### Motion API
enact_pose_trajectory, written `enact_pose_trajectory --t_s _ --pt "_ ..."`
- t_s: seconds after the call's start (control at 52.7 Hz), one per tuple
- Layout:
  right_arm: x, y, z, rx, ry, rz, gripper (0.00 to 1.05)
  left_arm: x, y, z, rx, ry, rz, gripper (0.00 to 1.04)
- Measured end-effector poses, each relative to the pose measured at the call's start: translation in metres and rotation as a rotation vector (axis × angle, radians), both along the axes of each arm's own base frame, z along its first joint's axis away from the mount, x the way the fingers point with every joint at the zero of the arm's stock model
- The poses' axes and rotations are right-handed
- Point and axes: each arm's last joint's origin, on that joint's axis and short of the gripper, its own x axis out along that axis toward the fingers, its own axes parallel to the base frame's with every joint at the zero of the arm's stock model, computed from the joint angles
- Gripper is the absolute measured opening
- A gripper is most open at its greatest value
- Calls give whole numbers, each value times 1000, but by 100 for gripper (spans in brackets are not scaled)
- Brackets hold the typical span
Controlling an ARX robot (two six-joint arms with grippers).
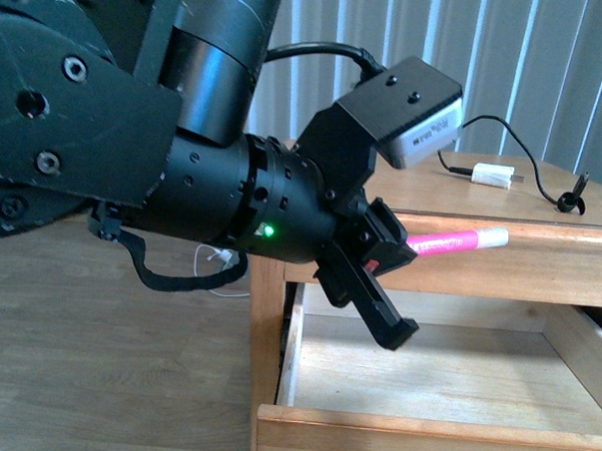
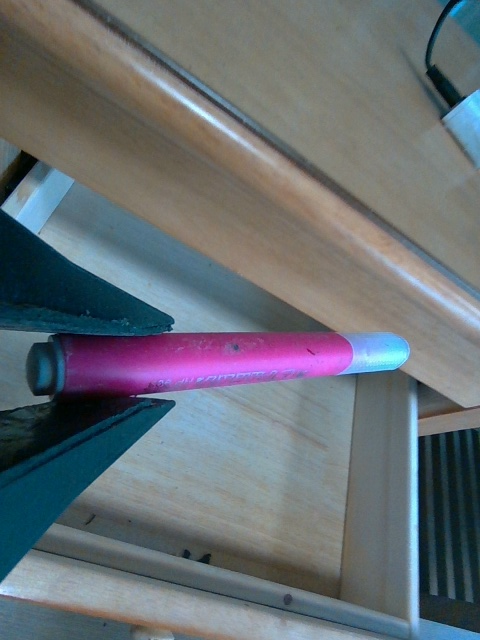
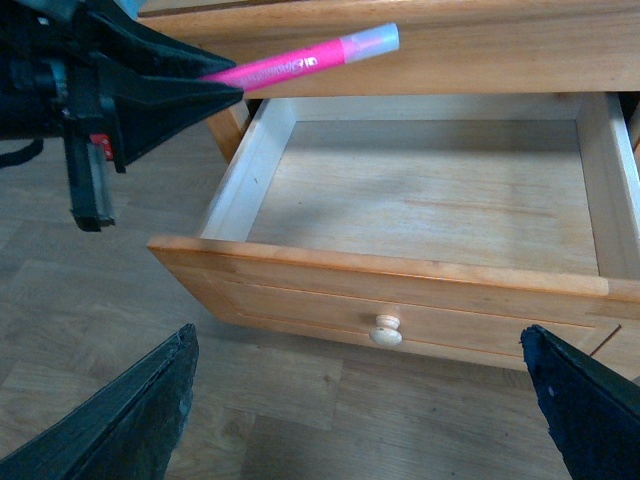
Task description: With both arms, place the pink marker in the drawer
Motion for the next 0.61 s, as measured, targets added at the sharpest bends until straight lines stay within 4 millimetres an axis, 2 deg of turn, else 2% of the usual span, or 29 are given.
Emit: enact_pose_trajectory --t_s 0.19,0.304,0.531,0.607 --pt "0 0 0 0 0 0 96 12 -7 -39 37 49 31 15" --pt "0 0 0 0 0 0 96 17 -7 -53 40 73 48 15" --pt "0 0 0 0 0 0 96 25 -7 -60 27 80 83 15" --pt "0 0 0 0 0 0 96 26 -6 -61 18 88 90 27"
